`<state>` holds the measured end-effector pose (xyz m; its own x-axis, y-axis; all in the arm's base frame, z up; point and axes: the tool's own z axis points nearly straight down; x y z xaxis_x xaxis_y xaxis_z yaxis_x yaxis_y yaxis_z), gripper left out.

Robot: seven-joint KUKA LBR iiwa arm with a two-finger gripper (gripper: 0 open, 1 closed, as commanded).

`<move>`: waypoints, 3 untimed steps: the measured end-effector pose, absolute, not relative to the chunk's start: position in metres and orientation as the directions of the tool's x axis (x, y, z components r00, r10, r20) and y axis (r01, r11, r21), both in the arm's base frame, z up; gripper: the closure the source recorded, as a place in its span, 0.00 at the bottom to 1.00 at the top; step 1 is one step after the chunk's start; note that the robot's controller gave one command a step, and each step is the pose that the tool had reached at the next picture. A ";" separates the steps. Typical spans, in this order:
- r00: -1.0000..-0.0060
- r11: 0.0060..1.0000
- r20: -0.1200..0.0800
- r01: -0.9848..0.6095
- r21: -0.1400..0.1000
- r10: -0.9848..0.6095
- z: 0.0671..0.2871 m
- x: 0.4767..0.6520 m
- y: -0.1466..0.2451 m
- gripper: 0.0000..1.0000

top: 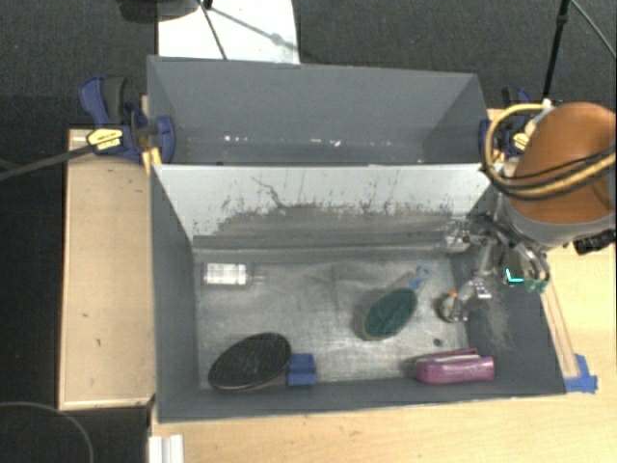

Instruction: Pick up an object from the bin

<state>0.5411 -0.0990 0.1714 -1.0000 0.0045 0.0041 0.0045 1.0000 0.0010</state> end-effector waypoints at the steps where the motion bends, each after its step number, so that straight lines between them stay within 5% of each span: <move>1: -1.000 1.000 0.001 0.023 0.002 0.023 0.116 0.496 -0.061 0.00; 2: -0.998 0.998 -0.007 0.069 0.002 0.069 0.079 0.512 -0.019 0.00; 3: -0.998 0.998 -0.004 0.068 0.000 0.068 0.079 0.511 -0.022 1.00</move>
Offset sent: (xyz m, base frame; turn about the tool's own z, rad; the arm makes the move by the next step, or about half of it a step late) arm -0.0433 0.0362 -0.0537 0.0196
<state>0.5110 -0.0218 0.0794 -0.9977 0.0683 -0.0039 0.0683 0.9977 0.0001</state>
